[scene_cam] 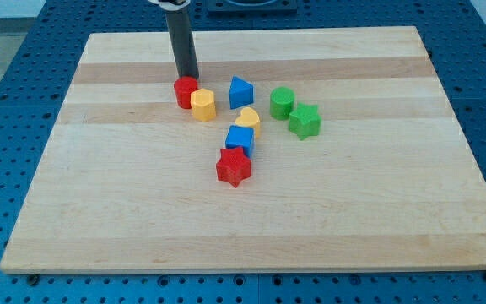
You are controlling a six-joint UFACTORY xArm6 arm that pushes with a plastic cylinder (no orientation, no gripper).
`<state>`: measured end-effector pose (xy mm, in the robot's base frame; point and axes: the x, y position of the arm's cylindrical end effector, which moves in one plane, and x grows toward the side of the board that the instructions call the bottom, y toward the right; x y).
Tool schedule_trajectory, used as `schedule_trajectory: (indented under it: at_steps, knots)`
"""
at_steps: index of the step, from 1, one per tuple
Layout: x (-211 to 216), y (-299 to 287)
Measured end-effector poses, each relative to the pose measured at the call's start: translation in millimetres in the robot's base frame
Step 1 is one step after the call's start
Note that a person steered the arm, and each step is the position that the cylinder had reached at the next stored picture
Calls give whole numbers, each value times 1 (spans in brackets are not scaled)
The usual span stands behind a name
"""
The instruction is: Separate the red circle from the yellow hexagon
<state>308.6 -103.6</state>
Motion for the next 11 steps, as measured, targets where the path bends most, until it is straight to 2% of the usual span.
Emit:
schedule_trajectory:
  at_steps: [5,11]
  knots:
    - [23,17]
    - [70,-59]
